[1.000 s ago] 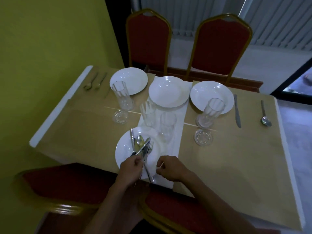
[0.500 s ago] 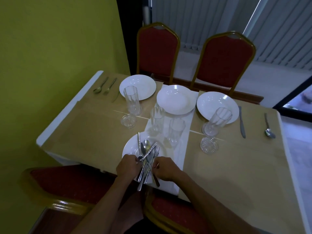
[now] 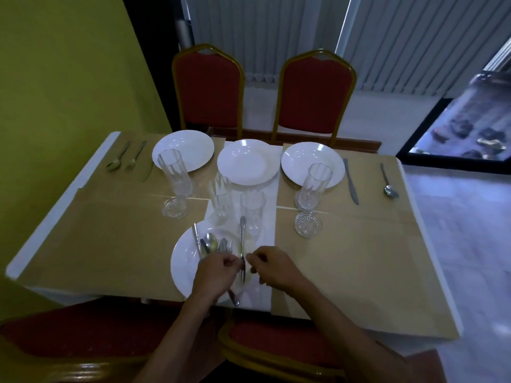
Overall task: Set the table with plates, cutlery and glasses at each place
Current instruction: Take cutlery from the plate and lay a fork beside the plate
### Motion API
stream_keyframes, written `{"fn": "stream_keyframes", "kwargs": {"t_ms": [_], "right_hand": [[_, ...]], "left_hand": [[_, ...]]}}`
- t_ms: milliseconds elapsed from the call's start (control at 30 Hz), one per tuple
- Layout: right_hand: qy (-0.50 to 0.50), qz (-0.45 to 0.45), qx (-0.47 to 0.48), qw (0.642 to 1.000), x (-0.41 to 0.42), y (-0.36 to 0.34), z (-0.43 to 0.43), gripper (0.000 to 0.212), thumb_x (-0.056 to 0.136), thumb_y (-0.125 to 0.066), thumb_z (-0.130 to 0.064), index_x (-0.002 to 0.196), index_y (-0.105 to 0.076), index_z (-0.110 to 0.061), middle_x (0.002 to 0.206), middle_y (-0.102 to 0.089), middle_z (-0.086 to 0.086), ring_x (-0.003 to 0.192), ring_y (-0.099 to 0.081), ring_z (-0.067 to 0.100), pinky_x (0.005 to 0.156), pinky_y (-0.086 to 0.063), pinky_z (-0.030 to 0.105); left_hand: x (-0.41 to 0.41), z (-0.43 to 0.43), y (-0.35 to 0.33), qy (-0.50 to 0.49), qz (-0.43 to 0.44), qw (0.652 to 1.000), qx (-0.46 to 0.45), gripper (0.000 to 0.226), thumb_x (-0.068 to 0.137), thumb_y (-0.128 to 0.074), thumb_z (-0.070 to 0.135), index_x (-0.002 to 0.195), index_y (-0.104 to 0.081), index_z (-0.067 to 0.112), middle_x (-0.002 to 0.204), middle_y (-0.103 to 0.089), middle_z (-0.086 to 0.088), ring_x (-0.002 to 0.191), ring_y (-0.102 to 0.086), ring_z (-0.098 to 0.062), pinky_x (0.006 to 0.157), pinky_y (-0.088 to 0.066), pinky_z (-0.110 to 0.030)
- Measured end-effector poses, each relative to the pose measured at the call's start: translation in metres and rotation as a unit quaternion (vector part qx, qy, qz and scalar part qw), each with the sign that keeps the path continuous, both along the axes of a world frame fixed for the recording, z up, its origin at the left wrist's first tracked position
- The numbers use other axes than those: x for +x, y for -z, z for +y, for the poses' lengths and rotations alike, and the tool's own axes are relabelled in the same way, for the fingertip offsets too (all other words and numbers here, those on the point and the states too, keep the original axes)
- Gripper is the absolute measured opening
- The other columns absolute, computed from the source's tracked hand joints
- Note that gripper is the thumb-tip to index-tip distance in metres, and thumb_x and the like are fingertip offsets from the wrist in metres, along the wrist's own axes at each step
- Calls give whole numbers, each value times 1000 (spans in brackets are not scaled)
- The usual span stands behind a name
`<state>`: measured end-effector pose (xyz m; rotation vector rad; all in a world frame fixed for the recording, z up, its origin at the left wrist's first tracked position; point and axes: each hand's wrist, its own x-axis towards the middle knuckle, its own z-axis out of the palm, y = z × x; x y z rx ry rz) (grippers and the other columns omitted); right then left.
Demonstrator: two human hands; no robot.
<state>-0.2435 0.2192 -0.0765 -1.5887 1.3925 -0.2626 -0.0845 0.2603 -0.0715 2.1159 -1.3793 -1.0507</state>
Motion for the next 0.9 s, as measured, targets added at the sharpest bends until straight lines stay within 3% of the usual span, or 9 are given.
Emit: {"fn": "stream_keyframes", "kwargs": {"t_ms": [33, 133, 233, 333, 400, 667, 800, 900], "right_hand": [[32, -11, -2, 999, -10, -2, 3, 34, 97, -54, -41, 92, -69, -11, 82, -75, 2, 57, -66, 11, 58, -53, 23], [97, -11, -8, 995, -44, -3, 8, 30, 95, -56, -42, 88, -69, -15, 82, -74, 1, 65, -66, 13, 70, -56, 36], [133, -2, -3, 991, -81, -5, 11, 28, 93, -58, -39, 82, -70, -16, 79, -74, 2, 63, -65, 12, 70, -56, 39], [176, -31, 1, 984, -120, -12, 15, 23, 92, -61, -36, 81, -72, -18, 77, -75, -1, 62, -68, 12, 67, -56, 35], [202, -57, 3, 978, -145, -16, 16, 19, 91, -64, -32, 83, -72, -18, 75, -75, -2, 64, -69, 11, 66, -57, 31], [268, -50, -19, 962, -243, -4, -19, 14, 89, -70, -26, 79, -71, -16, 69, -71, 2, 60, -63, 8, 68, -55, 38], [306, -56, -8, 950, -289, 5, -57, 16, 88, -69, -22, 77, -69, -11, 69, -70, 6, 56, -60, 9, 59, -51, 32], [326, -41, 29, 944, -324, 20, -91, 18, 89, -68, -21, 80, -68, -5, 71, -70, 4, 52, -59, 5, 50, -46, 22]], "left_hand": [[-12, -3, 0, 16, 17, 1000, -5, 23, 90, -66, 33, 74, -76, 19, 67, -70, 4, 65, -63, -6, 58, -43, -20], [-48, -12, 1, 59, 44, 997, -15, 32, 89, -67, 34, 68, -72, 10, 65, -66, -11, 56, -57, -15, 58, -41, -28], [-84, -17, -3, 108, 40, 993, -10, 35, 90, -66, 32, 62, -66, 11, 56, -55, -4, 50, -49, -8, 54, -35, -26], [-122, -26, -7, 159, 30, 987, -10, 40, 89, -64, 34, 52, -57, 21, 50, -51, 6, 49, -49, -3, 50, -32, -18], [-147, -35, -7, 195, 31, 980, -3, 37, 89, -64, 33, 54, -62, 22, 49, -52, 8, 48, -50, -1, 49, -33, -16], [-249, -87, 2, 262, 42, 964, 8, 28, 85, -67, 29, 63, -64, 13, 51, -51, 6, 52, -47, -8, 56, -37, -29], [-299, -130, 12, 273, 38, 961, 2, 19, 89, -60, 25, 81, -76, 17, 76, -71, 3, 76, -65, -14, 74, -51, -32], [-324, -171, 34, 246, 43, 968, 27, 20, 90, -59, 20, 99, -77, 22, 101, -74, 6, 95, -66, -12, 84, -49, -24]]}}
